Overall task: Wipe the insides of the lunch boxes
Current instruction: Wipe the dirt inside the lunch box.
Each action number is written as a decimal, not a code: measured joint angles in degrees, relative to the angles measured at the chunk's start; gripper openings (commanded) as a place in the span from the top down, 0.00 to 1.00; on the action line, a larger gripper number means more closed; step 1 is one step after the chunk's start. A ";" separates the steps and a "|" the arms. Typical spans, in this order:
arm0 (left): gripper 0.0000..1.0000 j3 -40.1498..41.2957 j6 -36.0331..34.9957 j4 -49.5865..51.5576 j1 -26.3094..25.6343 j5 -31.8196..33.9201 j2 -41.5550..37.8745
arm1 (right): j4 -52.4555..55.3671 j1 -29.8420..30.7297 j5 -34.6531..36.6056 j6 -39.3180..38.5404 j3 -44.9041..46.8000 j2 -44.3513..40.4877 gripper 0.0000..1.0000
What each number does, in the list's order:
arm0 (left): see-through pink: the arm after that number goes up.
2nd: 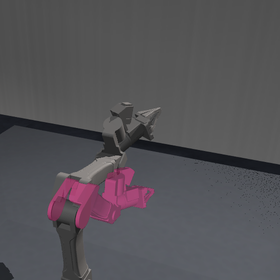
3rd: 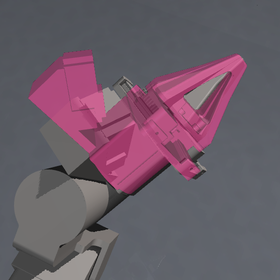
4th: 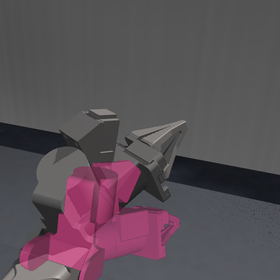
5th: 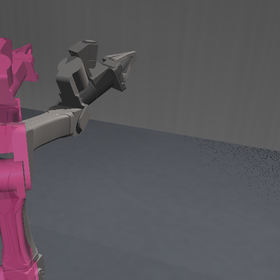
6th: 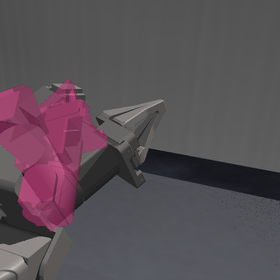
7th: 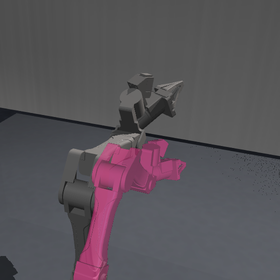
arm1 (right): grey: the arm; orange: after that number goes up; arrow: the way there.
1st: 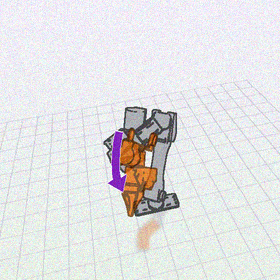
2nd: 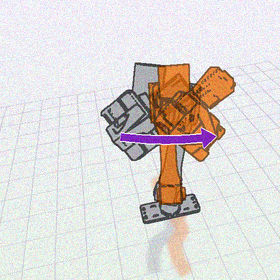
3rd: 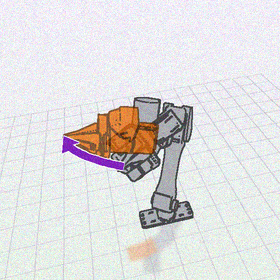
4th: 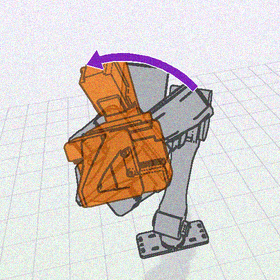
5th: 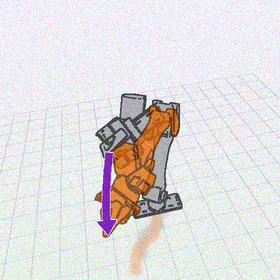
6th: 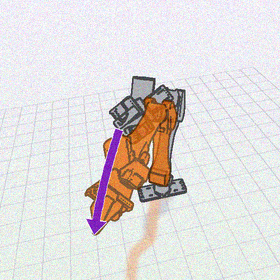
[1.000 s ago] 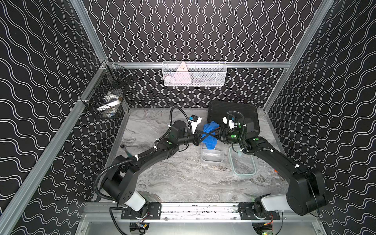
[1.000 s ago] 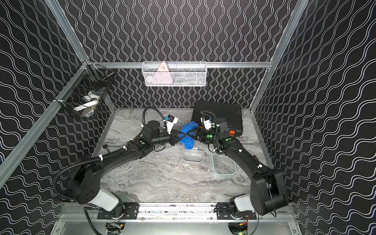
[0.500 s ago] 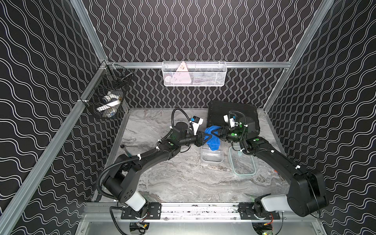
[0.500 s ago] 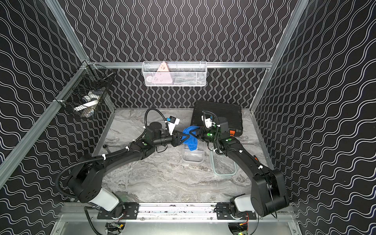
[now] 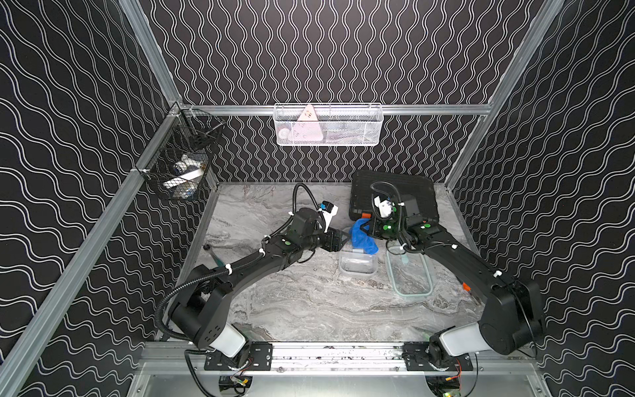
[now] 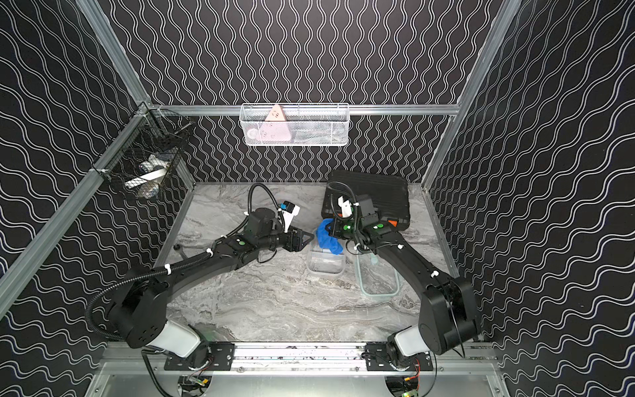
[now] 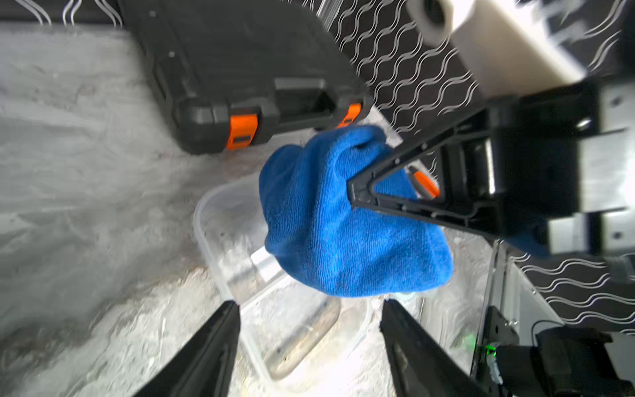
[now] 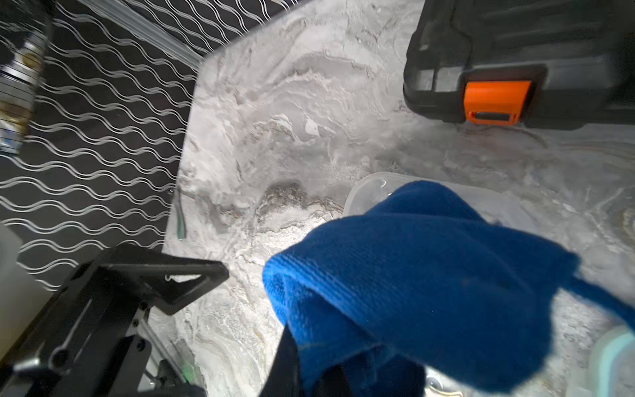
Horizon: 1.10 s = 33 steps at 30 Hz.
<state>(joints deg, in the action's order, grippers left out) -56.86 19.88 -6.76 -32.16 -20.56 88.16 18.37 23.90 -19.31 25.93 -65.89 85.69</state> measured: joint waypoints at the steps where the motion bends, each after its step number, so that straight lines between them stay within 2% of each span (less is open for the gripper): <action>1: 0.33 0.79 -0.11 0.48 0.00 0.11 -0.09 | 0.98 0.57 1.05 -0.59 -1.16 0.92 1.00; 8: 0.41 2.69 -0.33 4.61 -0.74 0.61 0.50 | 6.56 1.53 5.20 -4.17 -3.72 6.54 1.00; 13: 0.44 -0.11 -1.51 9.57 -3.17 1.33 4.02 | 10.60 1.86 8.94 -6.95 -6.54 12.24 1.00; 21: 0.48 -3.13 -3.48 15.91 -6.43 4.09 8.96 | 15.06 1.81 12.79 -10.19 -8.13 16.79 1.00; 33: 0.53 -5.97 -4.85 22.36 -8.15 11.19 12.41 | 19.56 3.69 13.03 -12.50 -11.74 24.28 1.00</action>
<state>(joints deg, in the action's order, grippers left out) -62.83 15.03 15.59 -40.32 -9.37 100.57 37.93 27.59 -6.28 13.43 -77.62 109.97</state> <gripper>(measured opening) 0.484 0.073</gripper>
